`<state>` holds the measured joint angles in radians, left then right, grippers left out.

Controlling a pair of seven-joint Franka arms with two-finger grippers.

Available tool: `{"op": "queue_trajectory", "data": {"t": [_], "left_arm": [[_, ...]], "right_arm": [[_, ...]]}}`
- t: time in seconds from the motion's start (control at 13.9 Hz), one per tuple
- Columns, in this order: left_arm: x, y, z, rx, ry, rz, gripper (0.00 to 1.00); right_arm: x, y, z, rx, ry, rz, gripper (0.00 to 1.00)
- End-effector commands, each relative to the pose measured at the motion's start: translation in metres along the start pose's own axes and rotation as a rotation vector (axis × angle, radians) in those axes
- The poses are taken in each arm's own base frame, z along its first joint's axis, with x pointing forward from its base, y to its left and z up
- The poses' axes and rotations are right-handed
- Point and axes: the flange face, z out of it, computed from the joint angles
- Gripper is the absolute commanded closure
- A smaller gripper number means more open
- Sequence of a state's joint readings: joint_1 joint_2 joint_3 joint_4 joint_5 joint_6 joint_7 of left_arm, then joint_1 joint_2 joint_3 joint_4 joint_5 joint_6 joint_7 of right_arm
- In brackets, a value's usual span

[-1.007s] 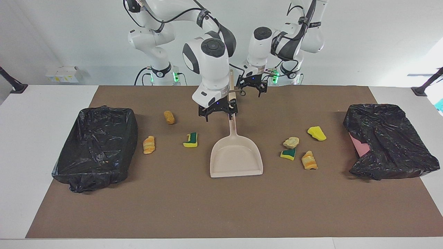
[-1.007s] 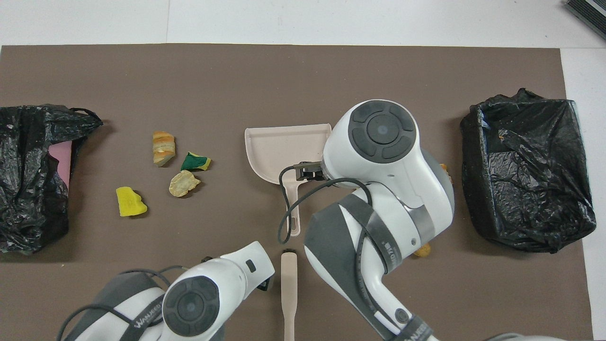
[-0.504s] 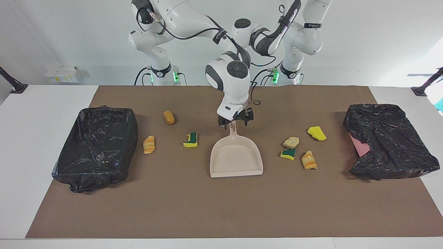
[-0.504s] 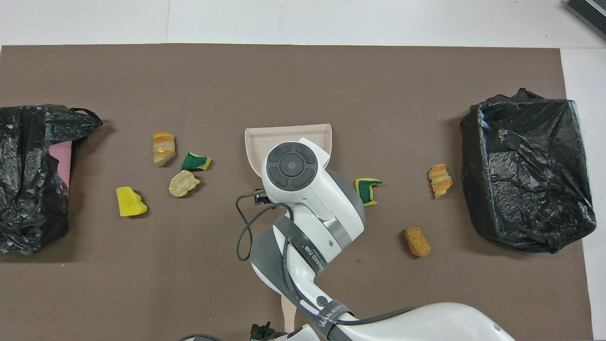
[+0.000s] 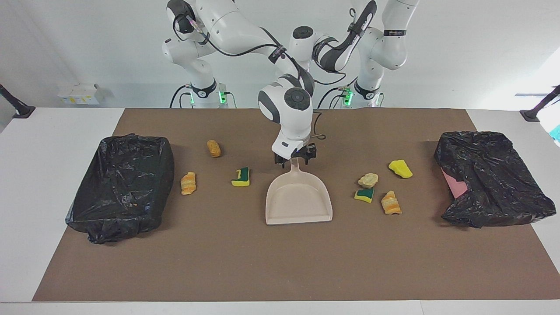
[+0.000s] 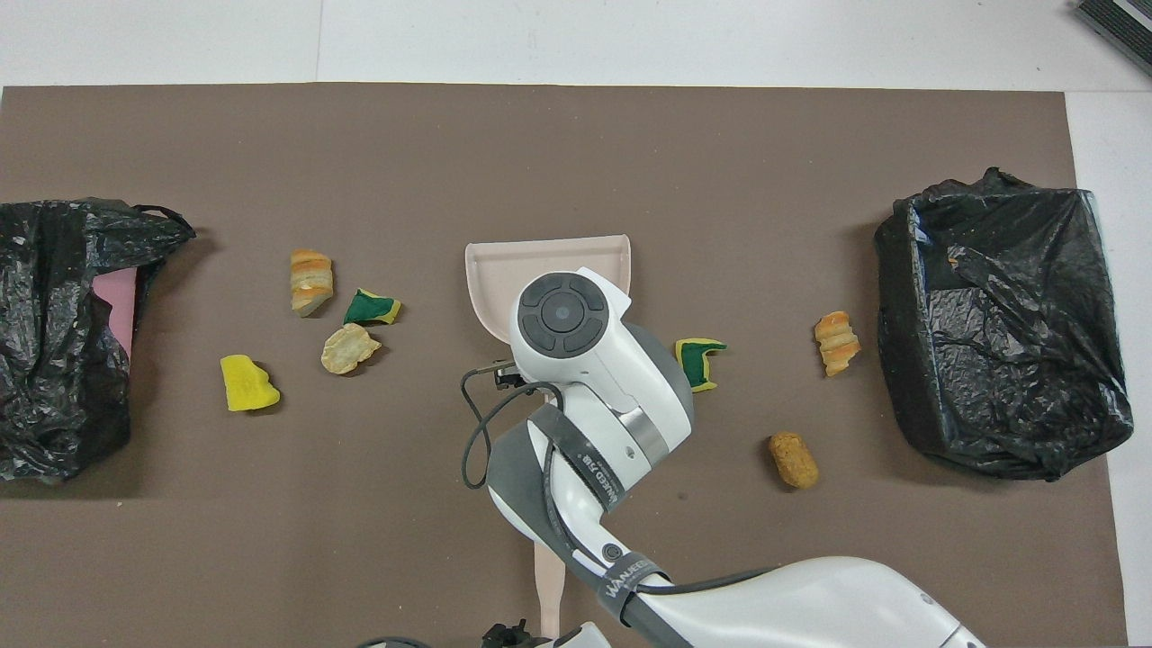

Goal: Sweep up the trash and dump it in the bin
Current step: 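Lift the dustpan with the right gripper while the left gripper grasps the brush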

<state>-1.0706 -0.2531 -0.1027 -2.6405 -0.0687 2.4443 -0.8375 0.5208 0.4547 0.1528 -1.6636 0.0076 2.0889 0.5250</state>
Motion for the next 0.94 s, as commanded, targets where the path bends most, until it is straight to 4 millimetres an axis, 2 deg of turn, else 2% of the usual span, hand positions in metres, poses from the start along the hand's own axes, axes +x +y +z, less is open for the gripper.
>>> {"op": "queue_trajectory", "data": {"t": [0.0,0.22,0.36,0.43,0.58,0.72,0.86], "left_arm": [[-0.003,-0.006,0.003,0.006,-0.016,-0.023,1.00],[0.011,-0.022,-0.009,0.007,-0.013,-0.072,1.00],[0.017,-0.035,-0.018,0.027,-0.022,-0.101,1.00],[0.020,-0.044,-0.022,0.037,-0.028,-0.121,1.00],[0.035,-0.068,-0.033,0.060,-0.026,-0.172,1.00],[0.045,-0.088,-0.039,0.095,-0.026,-0.202,1.00],[0.061,-0.116,-0.041,0.137,-0.028,-0.259,1.00]], "right_arm": [[-0.008,0.003,-0.005,0.026,-0.020,0.058,0.12],[-0.014,0.002,-0.005,0.019,-0.031,0.112,0.16],[-0.016,0.003,-0.004,0.011,-0.044,0.118,0.24],[-0.016,0.003,-0.004,0.010,-0.045,0.118,0.36],[-0.014,0.003,-0.005,0.008,-0.038,0.113,0.71],[-0.013,0.003,-0.005,0.008,-0.023,0.100,1.00],[-0.014,0.004,-0.006,0.000,-0.033,0.083,1.00]]}}
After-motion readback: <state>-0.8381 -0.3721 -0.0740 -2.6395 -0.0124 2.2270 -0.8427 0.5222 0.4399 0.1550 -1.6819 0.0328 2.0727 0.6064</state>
